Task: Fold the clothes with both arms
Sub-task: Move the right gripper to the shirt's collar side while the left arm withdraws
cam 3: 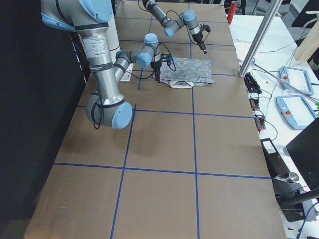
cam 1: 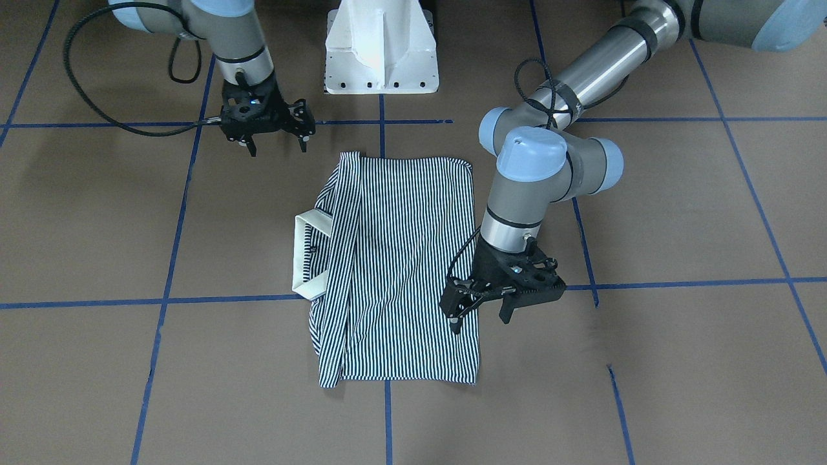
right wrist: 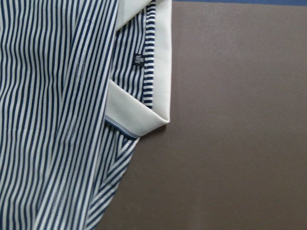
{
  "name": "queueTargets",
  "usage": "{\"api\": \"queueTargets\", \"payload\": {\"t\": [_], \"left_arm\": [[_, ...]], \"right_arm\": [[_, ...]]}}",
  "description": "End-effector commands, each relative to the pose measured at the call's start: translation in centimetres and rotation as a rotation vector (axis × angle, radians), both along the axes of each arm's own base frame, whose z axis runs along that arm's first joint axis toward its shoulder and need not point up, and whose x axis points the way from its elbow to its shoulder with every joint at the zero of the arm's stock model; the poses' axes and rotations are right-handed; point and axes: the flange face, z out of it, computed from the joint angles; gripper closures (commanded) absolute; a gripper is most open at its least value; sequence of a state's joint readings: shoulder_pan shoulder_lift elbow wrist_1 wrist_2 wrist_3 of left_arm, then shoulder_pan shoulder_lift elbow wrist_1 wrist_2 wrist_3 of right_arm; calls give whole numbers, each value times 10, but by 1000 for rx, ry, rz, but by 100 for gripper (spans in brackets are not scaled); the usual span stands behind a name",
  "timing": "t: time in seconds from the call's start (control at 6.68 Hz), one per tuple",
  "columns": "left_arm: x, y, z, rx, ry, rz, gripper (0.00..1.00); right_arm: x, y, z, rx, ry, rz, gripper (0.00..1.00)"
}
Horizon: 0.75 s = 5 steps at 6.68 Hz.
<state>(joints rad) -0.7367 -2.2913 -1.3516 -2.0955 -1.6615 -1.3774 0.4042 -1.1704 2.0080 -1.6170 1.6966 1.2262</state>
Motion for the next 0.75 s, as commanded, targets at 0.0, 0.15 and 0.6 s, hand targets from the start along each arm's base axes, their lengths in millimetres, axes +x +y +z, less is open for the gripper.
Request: {"api": "queueTargets", "payload": {"t": [0.0, 0.15, 0.6], "left_arm": [[-51, 45, 15, 53, -92, 70, 0], [-64, 54, 30, 60, -109, 79, 0], [-88, 46, 47, 65, -112, 111, 0]], "right_arm": [[-49, 1, -31, 49, 26, -13, 0], [-74, 4, -45, 54, 24, -32, 0], [-124, 14, -43, 123, 97, -90, 0]]}}
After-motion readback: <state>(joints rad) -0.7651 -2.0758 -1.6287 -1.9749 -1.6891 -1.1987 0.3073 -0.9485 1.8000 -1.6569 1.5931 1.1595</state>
